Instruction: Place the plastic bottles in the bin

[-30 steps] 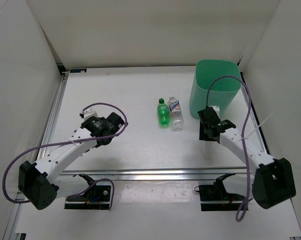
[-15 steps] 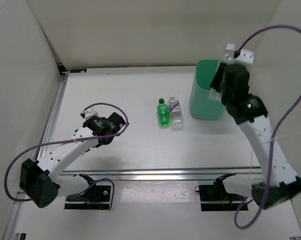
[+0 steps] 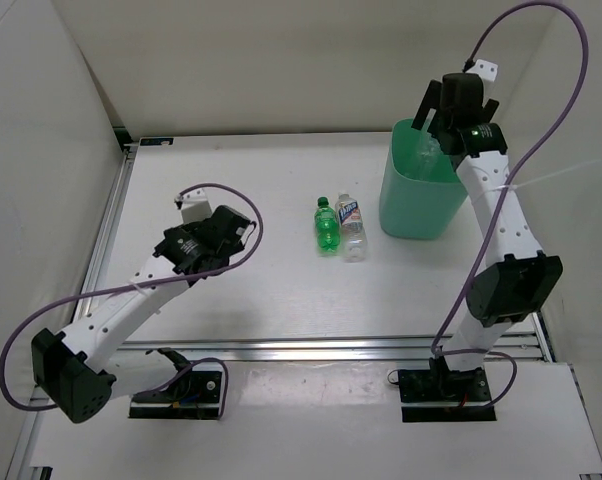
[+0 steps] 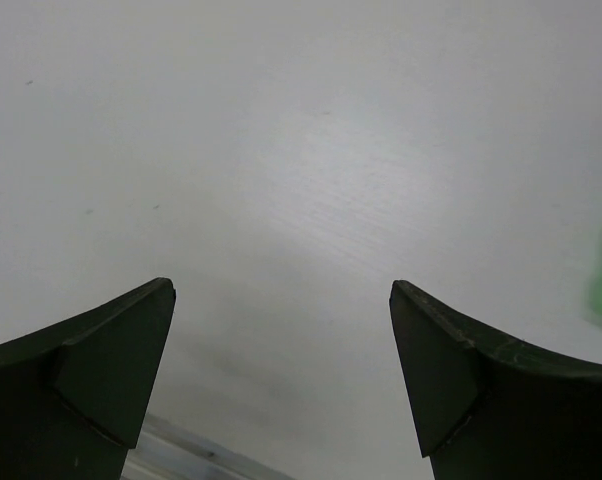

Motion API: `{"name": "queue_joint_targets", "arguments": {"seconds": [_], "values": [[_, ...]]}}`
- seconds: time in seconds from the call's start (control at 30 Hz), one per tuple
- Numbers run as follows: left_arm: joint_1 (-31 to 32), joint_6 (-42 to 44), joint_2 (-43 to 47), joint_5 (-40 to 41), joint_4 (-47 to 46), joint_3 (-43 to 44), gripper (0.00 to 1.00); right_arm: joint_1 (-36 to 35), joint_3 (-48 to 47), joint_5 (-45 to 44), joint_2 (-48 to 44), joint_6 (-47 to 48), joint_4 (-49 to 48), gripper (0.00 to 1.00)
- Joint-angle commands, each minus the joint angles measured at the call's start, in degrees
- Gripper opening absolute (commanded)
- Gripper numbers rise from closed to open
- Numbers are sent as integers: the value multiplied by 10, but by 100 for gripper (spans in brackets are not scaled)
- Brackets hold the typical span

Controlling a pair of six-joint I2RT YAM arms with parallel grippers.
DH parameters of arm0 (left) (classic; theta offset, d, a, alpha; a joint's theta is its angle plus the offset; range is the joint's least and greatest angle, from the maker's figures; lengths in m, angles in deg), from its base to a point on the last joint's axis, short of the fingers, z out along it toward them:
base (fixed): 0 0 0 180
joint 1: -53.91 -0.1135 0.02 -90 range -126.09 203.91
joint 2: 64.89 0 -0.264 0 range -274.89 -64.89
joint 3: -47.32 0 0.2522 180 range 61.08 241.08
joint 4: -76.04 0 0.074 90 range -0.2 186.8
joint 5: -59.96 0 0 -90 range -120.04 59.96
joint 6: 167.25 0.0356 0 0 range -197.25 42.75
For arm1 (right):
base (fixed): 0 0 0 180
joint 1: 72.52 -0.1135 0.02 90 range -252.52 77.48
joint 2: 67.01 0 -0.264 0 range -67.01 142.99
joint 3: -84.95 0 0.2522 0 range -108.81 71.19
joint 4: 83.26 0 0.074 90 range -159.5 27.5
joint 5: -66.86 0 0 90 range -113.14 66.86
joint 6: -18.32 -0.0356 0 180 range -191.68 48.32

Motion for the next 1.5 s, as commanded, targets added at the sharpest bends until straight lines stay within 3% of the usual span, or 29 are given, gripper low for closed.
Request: {"name": "queue_joint_targets", "arguments": {"seconds": [0.0, 0.1, 0.23, 0.43, 0.47, 0.57, 0.7, 1.17, 1.3, 1.4, 1.47], "values": [[2, 74, -17, -31, -149, 38, 100, -24, -5, -45, -70, -12, 14, 100], [2, 95, -95, -75, -172, 97, 100, -31, 33, -65, -119, -18, 25, 100], [2, 163, -233, -215, -204, 210, 100, -36, 102, -93, -171, -78, 53, 100], [-22, 181, -321, -335, -305, 245, 100, -41, 177, -52, -220, -123, 53, 100], [-38, 181, -336, -397, -318, 245, 100, -41, 182, -52, -220, -123, 48, 100], [-45, 191, -393, -464, -337, 293, 100, -41, 182, -58, -227, -108, 48, 100], [-56, 212, -470, -497, -337, 378, 100, -41, 188, -58, -251, -101, 35, 100], [-63, 224, -631, -626, -312, 471, 99, -7, 228, -84, -296, -76, 35, 100], [-63, 229, -668, -672, -302, 501, 87, -7, 243, -98, -303, -62, 23, 100], [-68, 229, -675, -684, -302, 507, 62, -7, 250, -113, -309, -62, 23, 100], [-74, 224, -659, -661, -296, 489, 53, -7, 255, -119, -309, -62, 23, 100]]}}
